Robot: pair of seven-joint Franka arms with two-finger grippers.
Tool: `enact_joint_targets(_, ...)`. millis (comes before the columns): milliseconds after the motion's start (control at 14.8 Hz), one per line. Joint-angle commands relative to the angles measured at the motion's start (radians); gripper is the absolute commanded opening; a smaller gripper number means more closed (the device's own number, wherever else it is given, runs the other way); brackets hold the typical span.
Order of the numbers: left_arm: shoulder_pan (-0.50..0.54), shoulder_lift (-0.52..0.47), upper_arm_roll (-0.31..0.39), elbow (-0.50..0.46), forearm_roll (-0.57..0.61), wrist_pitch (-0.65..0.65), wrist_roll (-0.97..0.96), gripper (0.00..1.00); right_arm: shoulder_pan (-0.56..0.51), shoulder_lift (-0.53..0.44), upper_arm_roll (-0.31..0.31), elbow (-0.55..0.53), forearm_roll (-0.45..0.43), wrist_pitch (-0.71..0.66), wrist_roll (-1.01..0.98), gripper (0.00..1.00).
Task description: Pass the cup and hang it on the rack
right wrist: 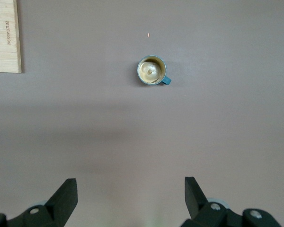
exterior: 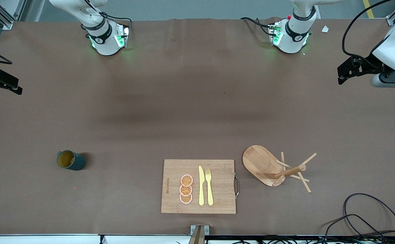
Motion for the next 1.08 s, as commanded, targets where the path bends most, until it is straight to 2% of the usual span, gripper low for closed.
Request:
enact_joint_targets(0, -0.002, 0.025, -0.002, 0.028, 0.006, 0.009, -0.003, 1.0, -0.002, -0.014, 0.003, -0.006, -0.011, 0.004, 0.014, 1.0)
enact_joint_targets(271, -0.002, 0.039, -0.006, 0.035, 0.006, 0.035, 0.0, 1.0, 0.007, 0.001, 0.008, -0.006, 0.002, 0.005, 0.005, 1.0)
enact_joint_targets(339, -0.002, 0.042, -0.006, 0.035, 0.006, 0.037, 0.001, 1.0, 0.03, 0.065, 0.008, -0.008, -0.008, 0.008, 0.003, 1.0)
enact_joint_targets(475, -0.003, 0.057, -0.008, 0.043, 0.005, 0.041, 0.001, 1.0, 0.052, 0.254, 0.002, -0.005, -0.013, 0.034, -0.002, 1.0)
enact_joint_targets(542, -0.003, 0.065, -0.008, 0.042, 0.005, 0.053, 0.001, 1.0, 0.038, 0.27, 0.003, -0.005, -0.005, 0.054, -0.005, 1.0)
enact_joint_targets(678, -0.003, 0.069, -0.017, 0.042, 0.006, 0.069, 0.001, 1.0, 0.04, 0.288, 0.003, -0.035, 0.001, 0.193, 0.012, 1.0)
enact_joint_targets(1017, -0.002, 0.069, -0.023, 0.042, 0.006, 0.078, -0.002, 1.0, 0.043, 0.333, 0.003, -0.302, 0.045, 0.624, 0.118, 1.0)
